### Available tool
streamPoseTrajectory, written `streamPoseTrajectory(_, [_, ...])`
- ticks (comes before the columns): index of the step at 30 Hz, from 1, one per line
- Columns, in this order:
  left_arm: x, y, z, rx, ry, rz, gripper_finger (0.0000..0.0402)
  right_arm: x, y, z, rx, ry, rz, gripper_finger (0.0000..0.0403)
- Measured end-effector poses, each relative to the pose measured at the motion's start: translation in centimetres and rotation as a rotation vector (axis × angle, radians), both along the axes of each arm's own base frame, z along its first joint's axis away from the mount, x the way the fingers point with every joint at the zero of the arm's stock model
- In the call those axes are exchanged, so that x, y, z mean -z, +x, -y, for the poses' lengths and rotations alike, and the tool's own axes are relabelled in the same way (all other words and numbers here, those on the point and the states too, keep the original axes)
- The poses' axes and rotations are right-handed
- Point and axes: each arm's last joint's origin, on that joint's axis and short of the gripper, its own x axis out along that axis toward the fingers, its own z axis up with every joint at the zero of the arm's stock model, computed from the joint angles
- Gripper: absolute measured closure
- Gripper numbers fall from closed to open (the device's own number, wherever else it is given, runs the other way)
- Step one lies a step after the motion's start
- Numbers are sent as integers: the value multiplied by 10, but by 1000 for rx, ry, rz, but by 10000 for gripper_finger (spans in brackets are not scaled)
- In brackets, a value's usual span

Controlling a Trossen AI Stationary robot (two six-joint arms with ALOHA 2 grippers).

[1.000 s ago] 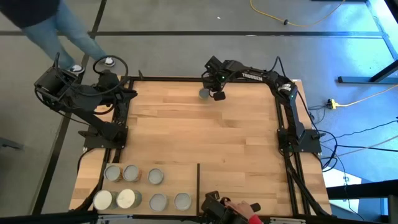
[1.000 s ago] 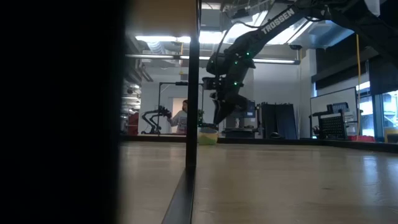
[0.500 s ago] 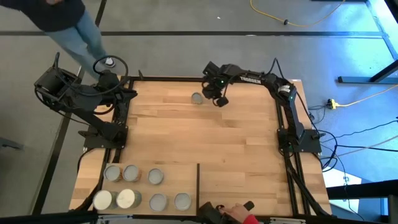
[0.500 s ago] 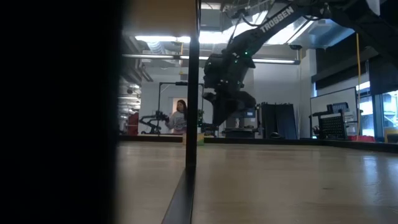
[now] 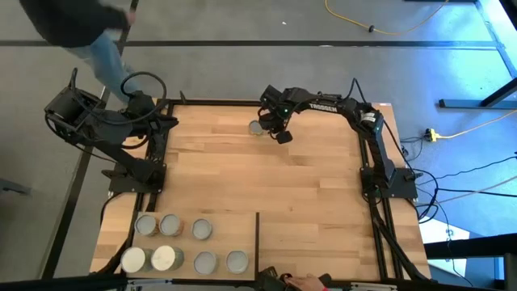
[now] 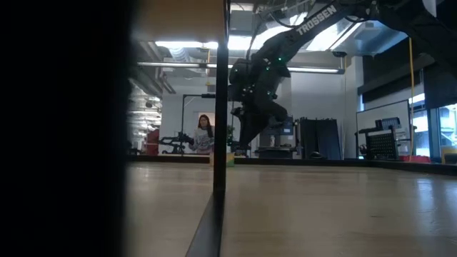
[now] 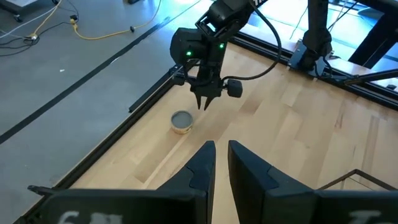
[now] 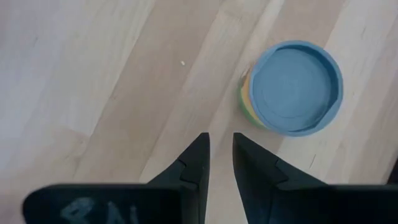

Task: Pick and place cans onto a shelf
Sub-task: Return to Home Position

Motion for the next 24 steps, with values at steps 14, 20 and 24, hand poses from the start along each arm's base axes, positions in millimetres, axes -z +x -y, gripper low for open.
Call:
streamPoseTrajectory(14, [0,0,0,0,0,0,365,-44,-16,37,411,377,70,331])
streamPoseTrajectory(20, [0,0,0,0,0,0,365,-46,-28,61,662,469,88,331])
streamPoseTrajectory(24, [0,0,0,0,0,0,365,-27,-31,70,673,644,66,331])
